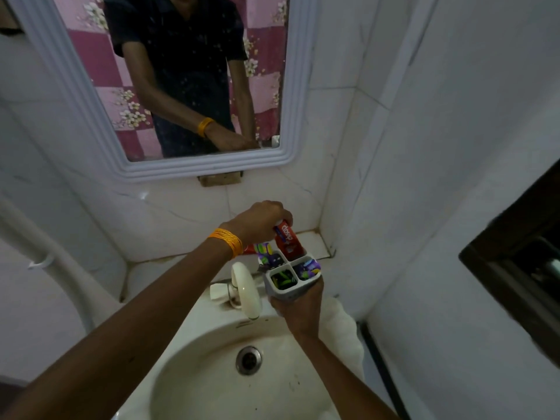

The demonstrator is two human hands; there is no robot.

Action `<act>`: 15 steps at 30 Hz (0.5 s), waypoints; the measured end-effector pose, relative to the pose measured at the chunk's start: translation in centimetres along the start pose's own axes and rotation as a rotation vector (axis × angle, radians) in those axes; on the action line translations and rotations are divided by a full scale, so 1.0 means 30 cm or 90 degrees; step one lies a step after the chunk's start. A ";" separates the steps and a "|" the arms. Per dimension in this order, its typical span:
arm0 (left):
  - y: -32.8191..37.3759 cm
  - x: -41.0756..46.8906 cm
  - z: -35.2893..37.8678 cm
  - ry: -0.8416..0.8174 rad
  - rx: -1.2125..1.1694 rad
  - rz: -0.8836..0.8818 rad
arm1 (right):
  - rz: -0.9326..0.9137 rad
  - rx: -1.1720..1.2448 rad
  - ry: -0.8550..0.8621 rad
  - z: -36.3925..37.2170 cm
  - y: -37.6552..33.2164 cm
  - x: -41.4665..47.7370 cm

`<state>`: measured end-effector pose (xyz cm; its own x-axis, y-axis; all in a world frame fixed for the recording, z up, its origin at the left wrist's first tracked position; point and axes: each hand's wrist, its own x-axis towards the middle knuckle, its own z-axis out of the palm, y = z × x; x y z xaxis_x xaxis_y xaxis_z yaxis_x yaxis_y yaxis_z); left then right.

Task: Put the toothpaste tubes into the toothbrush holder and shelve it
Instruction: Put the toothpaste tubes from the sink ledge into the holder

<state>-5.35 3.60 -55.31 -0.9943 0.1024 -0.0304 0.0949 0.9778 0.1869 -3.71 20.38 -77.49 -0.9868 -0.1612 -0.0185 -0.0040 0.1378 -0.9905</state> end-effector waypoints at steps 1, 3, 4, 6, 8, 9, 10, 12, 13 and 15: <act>0.005 0.012 0.010 -0.021 0.000 0.003 | -0.003 0.000 0.006 0.000 0.001 -0.003; 0.020 0.036 0.035 -0.060 0.004 0.003 | -0.007 -0.003 0.013 0.000 -0.005 -0.007; 0.029 0.047 0.047 -0.073 0.006 0.002 | -0.009 -0.011 0.011 0.001 -0.011 -0.005; 0.043 0.068 0.079 -0.087 0.000 -0.004 | -0.010 -0.018 0.010 0.004 -0.009 0.000; 0.051 0.081 0.118 -0.093 -0.008 -0.016 | -0.009 -0.011 0.018 0.003 -0.015 0.000; 0.052 0.085 0.137 -0.092 -0.011 -0.021 | -0.010 -0.007 0.020 0.002 -0.019 -0.002; 0.050 0.088 0.157 -0.090 -0.014 -0.026 | -0.008 -0.006 0.023 0.001 -0.021 -0.006; 0.041 0.089 0.186 -0.077 -0.030 -0.038 | -0.009 -0.008 0.024 0.000 -0.018 -0.013; 0.035 0.087 0.193 -0.061 -0.047 -0.045 | -0.009 -0.012 0.021 0.000 -0.018 -0.014; 0.014 0.082 0.197 -0.004 -0.111 -0.067 | 0.002 -0.016 0.020 0.000 -0.010 -0.010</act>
<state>-7.48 5.33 -61.12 -0.9979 0.0033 -0.0643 -0.0194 0.9368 0.3494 -3.40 20.39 -77.18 -0.9913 -0.1306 -0.0173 -0.0043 0.1633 -0.9866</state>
